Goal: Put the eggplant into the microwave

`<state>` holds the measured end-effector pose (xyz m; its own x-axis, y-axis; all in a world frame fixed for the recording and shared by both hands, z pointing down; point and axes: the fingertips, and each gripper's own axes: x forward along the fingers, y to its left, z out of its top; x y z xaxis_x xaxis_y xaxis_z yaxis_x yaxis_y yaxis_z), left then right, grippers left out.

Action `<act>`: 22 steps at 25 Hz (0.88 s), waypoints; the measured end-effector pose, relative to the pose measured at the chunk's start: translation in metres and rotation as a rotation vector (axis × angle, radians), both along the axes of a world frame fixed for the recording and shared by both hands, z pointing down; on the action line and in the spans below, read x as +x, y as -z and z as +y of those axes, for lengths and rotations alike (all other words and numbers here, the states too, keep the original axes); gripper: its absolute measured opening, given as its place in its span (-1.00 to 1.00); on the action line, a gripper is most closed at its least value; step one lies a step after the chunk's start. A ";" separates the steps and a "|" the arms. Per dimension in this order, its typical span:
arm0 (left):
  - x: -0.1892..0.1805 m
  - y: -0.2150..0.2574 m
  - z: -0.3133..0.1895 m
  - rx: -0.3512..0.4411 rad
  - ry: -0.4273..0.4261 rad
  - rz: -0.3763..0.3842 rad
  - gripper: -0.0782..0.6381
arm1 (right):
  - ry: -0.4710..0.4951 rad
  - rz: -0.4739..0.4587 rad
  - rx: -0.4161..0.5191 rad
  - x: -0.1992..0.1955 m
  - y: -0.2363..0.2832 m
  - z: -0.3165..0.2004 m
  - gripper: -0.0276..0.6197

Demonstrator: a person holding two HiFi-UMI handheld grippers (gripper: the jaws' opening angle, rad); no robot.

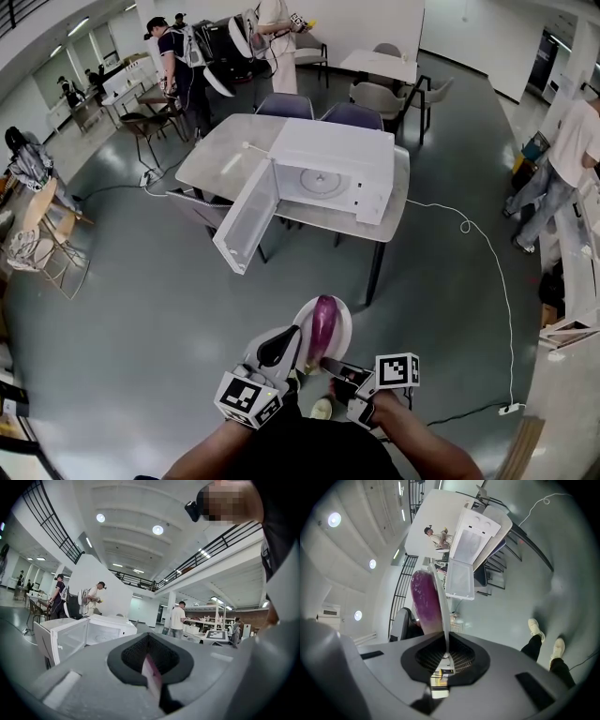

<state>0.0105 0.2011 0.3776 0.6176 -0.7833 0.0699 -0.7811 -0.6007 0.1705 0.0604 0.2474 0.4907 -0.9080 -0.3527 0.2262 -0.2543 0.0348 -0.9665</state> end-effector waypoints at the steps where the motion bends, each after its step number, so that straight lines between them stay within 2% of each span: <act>1: -0.001 -0.001 -0.005 0.000 -0.004 0.003 -0.76 | -0.002 0.002 -0.001 -0.001 0.000 -0.005 -0.84; 6: -0.008 -0.003 -0.043 0.008 -0.032 0.012 -0.76 | -0.024 0.018 -0.004 -0.011 -0.005 -0.043 -0.84; 14: -0.032 -0.008 -0.131 0.008 -0.074 0.027 -0.76 | -0.052 0.054 -0.015 -0.038 -0.009 -0.131 -0.84; 22: -0.049 -0.007 -0.208 0.005 -0.164 0.033 -0.76 | -0.143 0.082 -0.027 -0.057 -0.013 -0.223 -0.84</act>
